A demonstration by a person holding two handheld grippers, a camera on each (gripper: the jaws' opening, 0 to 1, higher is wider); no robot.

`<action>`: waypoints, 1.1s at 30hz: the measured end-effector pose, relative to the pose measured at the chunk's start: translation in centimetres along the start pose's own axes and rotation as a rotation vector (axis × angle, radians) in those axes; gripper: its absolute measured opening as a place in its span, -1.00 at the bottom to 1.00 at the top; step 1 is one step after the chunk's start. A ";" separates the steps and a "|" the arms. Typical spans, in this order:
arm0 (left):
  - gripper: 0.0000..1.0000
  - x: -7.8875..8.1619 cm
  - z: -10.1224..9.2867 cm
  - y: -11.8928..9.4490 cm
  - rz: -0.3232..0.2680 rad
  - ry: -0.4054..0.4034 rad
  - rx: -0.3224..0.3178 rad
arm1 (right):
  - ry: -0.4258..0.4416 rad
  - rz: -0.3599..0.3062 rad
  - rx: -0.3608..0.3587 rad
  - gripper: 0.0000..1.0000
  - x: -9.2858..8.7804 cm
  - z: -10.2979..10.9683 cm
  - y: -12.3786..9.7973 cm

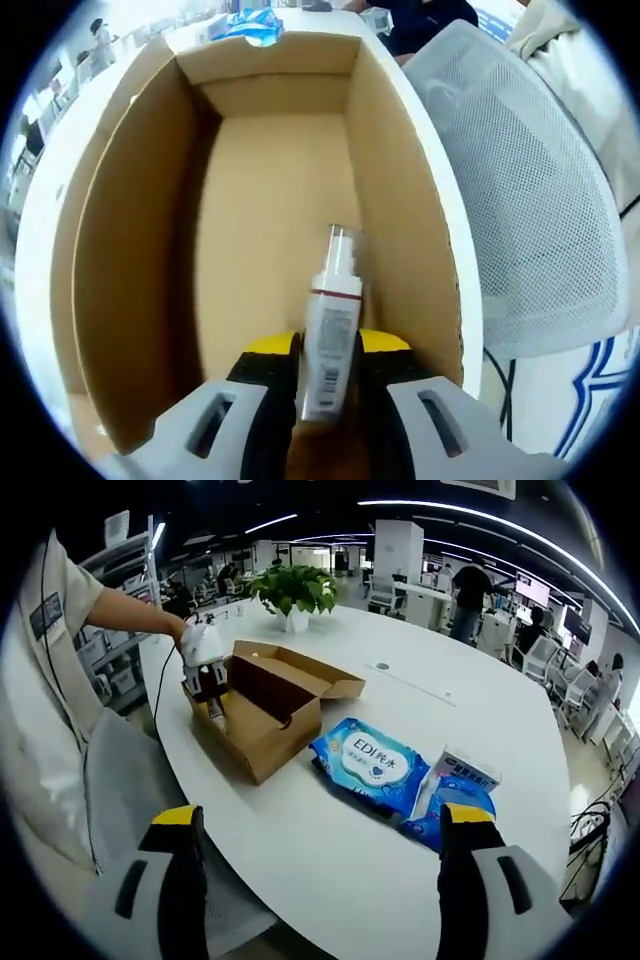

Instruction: Operate the shoe box by opening the lid, removing the specified soft item, and placing it in the target area until the item is outside and the box remains undamaged.

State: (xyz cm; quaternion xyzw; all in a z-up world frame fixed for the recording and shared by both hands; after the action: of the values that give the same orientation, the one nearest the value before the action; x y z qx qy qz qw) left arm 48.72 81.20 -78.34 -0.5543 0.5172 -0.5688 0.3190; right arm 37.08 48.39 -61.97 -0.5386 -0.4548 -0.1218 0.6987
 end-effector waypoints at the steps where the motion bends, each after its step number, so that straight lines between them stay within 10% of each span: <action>1: -0.60 0.1 0.1 0.2 -0.005 0.007 0.010 | 0.000 -0.003 0.001 0.84 0.1 0.0 0.0; 33: -0.65 4.3 1.1 -4.1 -0.162 -0.099 0.130 | 0.005 -0.124 0.080 0.62 2.6 2.5 0.8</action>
State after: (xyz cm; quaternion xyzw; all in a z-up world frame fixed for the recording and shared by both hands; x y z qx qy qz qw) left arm 49.89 77.99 -73.41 -0.6000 0.4163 -0.5968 0.3324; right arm 37.78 51.69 -60.50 -0.4809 -0.4900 -0.1480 0.7119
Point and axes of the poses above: the point that each gripper's makers call its tool centre point, and the gripper's own axes: y roughly forward along the fingers, z roughly to its left, x roughly out of its top, the point moved 1 cm from there along -y, roughly backward along the fingers, and after that the axes turned 1 degree about -x, right-handed, at the moved point
